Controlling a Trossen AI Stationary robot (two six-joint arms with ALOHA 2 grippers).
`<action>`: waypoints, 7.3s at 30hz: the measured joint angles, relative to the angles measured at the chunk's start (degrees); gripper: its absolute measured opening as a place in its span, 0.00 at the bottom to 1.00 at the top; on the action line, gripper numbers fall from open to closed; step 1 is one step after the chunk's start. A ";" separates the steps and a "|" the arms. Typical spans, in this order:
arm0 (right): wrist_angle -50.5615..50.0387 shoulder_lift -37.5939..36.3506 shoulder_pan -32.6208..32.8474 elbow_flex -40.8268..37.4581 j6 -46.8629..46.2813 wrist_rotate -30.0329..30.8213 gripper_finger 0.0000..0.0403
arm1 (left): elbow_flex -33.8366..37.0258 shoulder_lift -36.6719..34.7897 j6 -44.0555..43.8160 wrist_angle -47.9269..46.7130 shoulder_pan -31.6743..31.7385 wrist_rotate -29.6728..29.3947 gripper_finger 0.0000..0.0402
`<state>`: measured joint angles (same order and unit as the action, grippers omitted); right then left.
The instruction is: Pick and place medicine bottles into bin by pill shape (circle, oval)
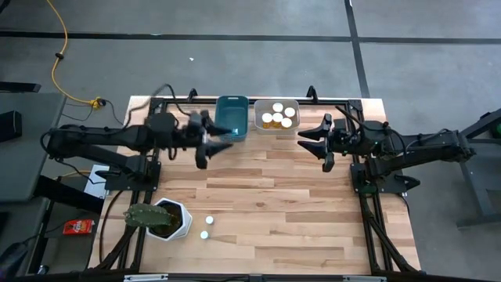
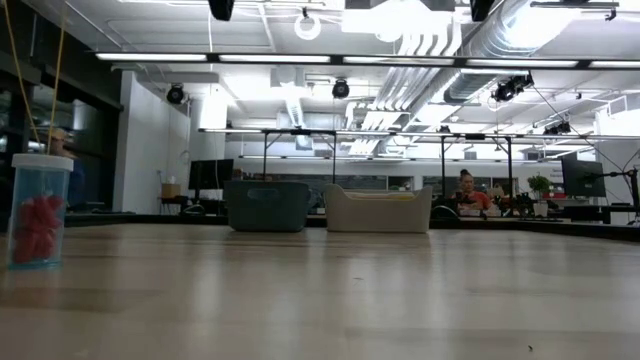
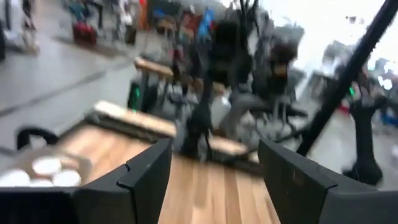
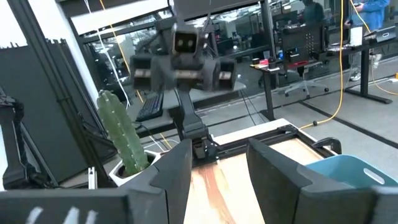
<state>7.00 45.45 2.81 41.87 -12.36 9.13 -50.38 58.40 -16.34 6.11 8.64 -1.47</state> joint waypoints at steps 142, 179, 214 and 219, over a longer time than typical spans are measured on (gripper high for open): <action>-1.01 11.78 -0.17 0.13 -1.53 5.90 0.36 | -30.60 25.06 4.44 -42.29 6.97 -5.64 0.27; 2.65 11.76 0.24 0.07 -8.28 5.90 0.36 | -57.17 63.79 13.71 -56.14 20.72 -10.43 0.27; 2.28 11.74 0.24 0.07 -8.20 5.66 0.36 | -57.04 47.27 8.75 -58.67 19.98 -2.54 0.48; 2.02 11.74 0.25 0.07 -8.20 5.42 0.36 | -53.90 37.28 8.05 -52.62 13.06 -2.42 0.48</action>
<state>9.02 57.19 3.06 41.93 -20.56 14.55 -104.28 95.68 -8.28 -46.51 21.71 -3.89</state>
